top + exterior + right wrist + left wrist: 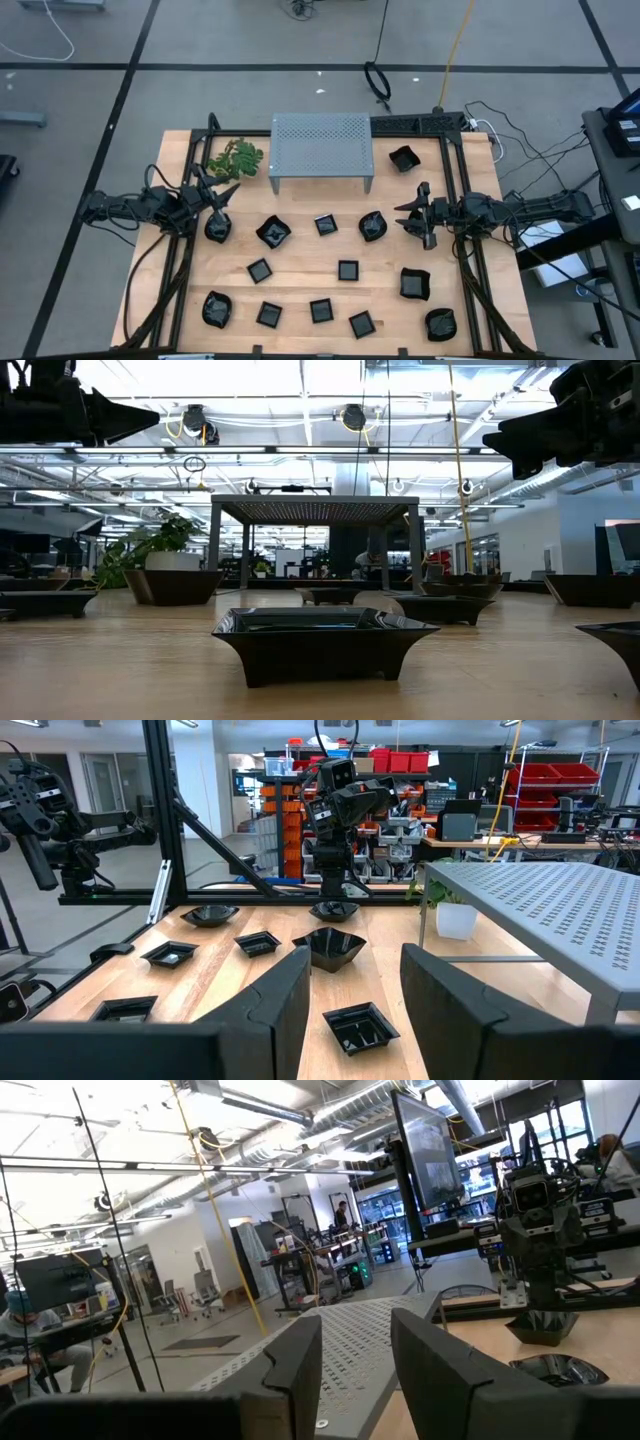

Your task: Pick & Place Mini shaped plates

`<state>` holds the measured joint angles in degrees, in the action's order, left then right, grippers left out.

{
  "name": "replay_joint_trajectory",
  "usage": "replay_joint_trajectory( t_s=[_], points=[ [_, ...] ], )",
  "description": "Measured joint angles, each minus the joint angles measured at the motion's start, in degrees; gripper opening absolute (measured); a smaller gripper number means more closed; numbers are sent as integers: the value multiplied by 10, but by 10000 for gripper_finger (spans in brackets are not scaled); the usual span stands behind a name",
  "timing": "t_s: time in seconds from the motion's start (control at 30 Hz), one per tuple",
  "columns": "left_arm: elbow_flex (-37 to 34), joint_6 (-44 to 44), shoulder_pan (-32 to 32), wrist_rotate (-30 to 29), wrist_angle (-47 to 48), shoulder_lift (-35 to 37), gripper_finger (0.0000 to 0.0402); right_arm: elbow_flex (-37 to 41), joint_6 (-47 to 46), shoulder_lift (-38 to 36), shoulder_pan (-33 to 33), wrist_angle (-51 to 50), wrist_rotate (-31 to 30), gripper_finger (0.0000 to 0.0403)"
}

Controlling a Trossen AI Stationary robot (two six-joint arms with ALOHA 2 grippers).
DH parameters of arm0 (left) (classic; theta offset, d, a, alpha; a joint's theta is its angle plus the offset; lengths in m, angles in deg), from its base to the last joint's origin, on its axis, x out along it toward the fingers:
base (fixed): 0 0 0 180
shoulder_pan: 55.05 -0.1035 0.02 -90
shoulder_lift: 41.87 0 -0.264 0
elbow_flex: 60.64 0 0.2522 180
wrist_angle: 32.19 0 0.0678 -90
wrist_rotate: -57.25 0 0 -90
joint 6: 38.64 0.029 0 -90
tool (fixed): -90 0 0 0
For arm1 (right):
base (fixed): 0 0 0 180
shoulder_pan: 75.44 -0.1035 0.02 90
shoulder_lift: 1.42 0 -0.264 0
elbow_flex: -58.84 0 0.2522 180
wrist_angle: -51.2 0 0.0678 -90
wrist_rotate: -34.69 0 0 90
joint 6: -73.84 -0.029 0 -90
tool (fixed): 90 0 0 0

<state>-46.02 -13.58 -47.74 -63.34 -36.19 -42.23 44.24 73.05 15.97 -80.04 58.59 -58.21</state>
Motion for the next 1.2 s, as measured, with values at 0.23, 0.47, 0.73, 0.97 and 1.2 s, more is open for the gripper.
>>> replay_joint_trajectory(
  t_s=[0.23, 0.47, 0.73, 0.97, 1.2],
  points=[
    [0, 0, 0, 0, 0, 0, 127, 0, 0, 0, 0, 0, 0, 144],
    [0, 0, 0, 0, 0, 0, 127, 0, 0, 0, 0, 0, 0, 144],
    [0, 0, 0, 0, 0, 0, 127, 0, -21, 0, 0, 14, 0, 144],
    [0, 0, 0, 0, 0, 0, 127, 0, -213, 0, 0, 104, 0, 144],
    [0, 0, 0, 0, 0, 0, 127, 0, -358, 0, 0, 238, 0, 144]
  ],
)
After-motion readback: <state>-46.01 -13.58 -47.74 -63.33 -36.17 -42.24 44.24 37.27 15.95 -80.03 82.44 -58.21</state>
